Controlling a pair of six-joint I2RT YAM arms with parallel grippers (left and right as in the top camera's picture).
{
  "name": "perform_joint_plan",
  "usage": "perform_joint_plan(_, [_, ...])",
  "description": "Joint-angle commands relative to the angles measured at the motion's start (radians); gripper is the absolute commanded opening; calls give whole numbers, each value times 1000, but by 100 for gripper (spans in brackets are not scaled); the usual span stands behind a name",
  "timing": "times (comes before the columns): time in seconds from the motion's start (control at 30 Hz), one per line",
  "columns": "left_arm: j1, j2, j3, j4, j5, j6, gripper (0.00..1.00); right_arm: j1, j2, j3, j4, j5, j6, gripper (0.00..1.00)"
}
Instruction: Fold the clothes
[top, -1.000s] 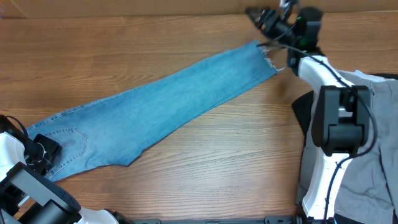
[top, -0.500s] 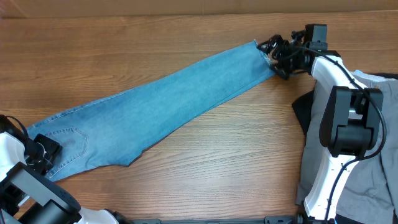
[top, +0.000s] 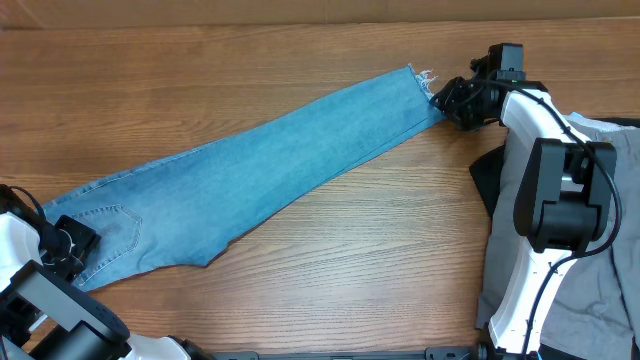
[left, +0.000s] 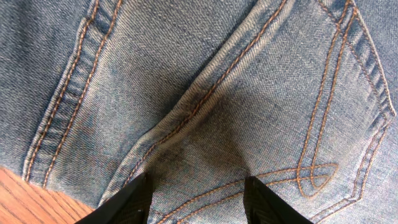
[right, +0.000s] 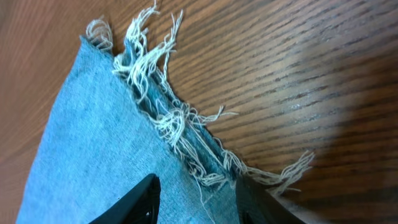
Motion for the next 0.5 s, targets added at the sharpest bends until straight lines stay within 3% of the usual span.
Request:
perform_joint_plan(0.0, [-7, 5, -6, -2, 3, 19, 50, 0, -2, 7, 0, -13, -49, 48])
perform_joint_plan(0.27, [-7, 5, -6, -2, 4, 19, 51, -8, -1, 5, -5, -59, -82, 40])
perform_joint_plan(0.47, [-7, 5, -6, -3, 4, 19, 52, 11, 18, 5, -9, 35, -79, 40])
